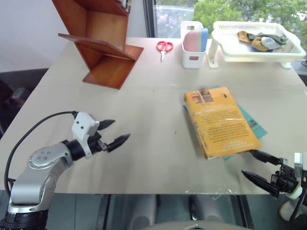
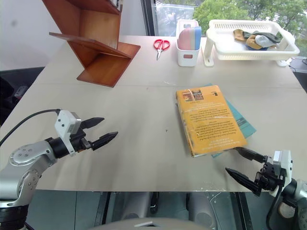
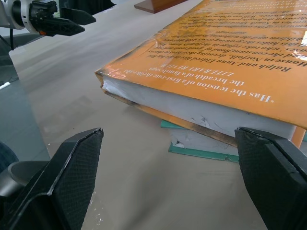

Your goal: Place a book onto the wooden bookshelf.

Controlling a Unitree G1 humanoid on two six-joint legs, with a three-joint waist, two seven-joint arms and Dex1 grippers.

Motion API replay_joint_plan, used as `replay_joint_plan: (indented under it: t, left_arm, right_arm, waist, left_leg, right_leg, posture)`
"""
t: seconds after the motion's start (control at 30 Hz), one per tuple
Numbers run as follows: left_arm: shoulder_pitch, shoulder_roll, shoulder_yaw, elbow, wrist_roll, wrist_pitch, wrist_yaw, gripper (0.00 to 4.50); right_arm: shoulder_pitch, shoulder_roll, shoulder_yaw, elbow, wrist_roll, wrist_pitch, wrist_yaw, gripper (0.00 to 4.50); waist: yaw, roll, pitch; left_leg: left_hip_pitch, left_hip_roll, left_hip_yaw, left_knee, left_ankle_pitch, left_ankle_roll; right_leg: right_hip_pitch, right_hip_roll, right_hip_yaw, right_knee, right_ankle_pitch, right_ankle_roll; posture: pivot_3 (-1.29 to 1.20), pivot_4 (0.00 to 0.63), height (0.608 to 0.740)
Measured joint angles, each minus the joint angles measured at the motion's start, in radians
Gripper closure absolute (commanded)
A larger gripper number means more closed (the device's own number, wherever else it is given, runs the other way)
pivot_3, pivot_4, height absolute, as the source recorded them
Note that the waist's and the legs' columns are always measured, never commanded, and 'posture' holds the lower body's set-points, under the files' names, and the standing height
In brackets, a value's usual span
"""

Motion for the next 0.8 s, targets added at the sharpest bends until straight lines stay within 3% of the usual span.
replay_joint_plan:
  t: [0.8]
  left_arm:
    - [0.075,-0.027,-0.029,-0.03,0.0,-0.02,0.0,0.05]
  right_arm:
    - [-0.006,-0.065,-0.01,0.119,-0.043,-0.051,0.046,0.0]
  waist:
    - [0.001,0.0,0.0]
  left_leg:
    - [0.0,0.0,0.0,0.0,0.0,0.0]
  right_leg:
    - [0.0,0.001,0.0,-0.001,0.0,0.0]
  posture:
    - [0.0,0.15,0.74]
